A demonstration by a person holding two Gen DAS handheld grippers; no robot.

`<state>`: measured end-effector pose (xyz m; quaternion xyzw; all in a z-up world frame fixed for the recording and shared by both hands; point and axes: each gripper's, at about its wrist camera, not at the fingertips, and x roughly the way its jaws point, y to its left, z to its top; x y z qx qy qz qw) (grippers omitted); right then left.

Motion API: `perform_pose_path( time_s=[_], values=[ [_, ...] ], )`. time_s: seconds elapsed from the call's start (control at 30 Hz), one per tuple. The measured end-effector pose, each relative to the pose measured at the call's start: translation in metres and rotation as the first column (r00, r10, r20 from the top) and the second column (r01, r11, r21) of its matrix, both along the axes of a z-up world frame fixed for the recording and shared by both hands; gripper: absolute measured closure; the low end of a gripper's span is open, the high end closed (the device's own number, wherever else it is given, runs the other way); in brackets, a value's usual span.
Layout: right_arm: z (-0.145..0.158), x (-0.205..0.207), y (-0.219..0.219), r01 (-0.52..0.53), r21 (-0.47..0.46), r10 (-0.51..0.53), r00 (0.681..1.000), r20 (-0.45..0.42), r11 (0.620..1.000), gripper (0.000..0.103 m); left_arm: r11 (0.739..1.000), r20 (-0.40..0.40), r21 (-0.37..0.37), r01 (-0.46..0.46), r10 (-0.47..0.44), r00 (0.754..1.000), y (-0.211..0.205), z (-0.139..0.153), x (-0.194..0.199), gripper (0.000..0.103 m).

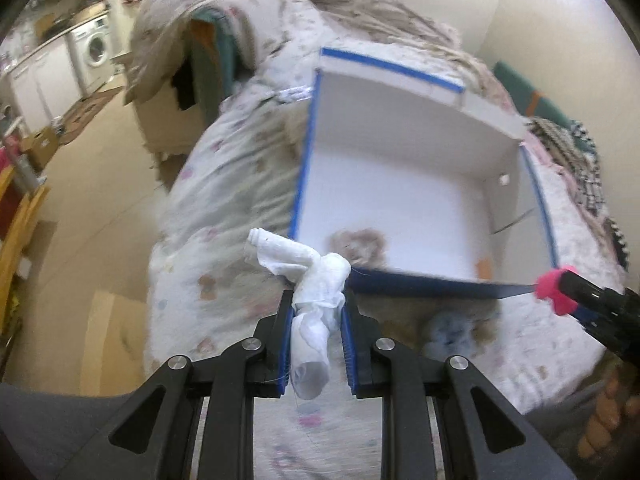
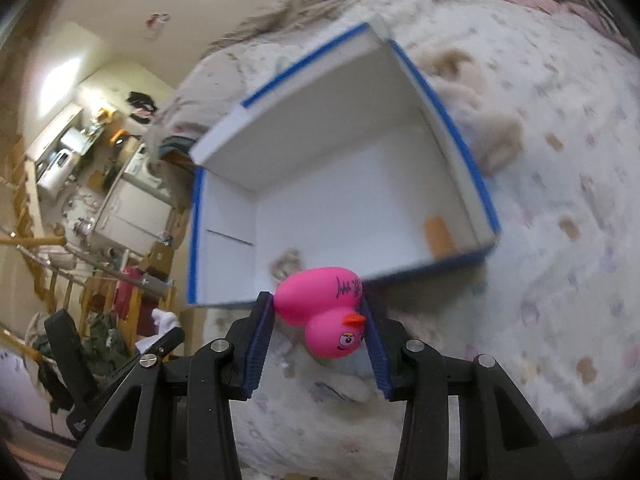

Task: Organize soft objects
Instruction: 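Carry sock and pink duck into the box and open both grippers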

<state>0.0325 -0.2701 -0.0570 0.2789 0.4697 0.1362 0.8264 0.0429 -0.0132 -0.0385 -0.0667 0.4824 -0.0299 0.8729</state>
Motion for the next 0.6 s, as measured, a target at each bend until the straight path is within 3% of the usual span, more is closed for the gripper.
perform_pose_path(
  time_s=[0.23, 0.6],
  values=[
    [0.026, 0.038, 0.015, -0.033, -0.055, 0.037, 0.996, 0.079, 0.998, 0.057, 0.999, 0.060, -0.001, 0.043, -0.043, 0.997, -0.016, 0.035, 0.019, 0.084],
    [0.031, 0.080, 0.014, -0.023, -0.077, 0.030, 0.996, 0.088, 0.997, 0.057, 0.997, 0.072, 0.040, 0.066, -0.069, 0.995, -0.028, 0.046, 0.062, 0.084]
  ],
)
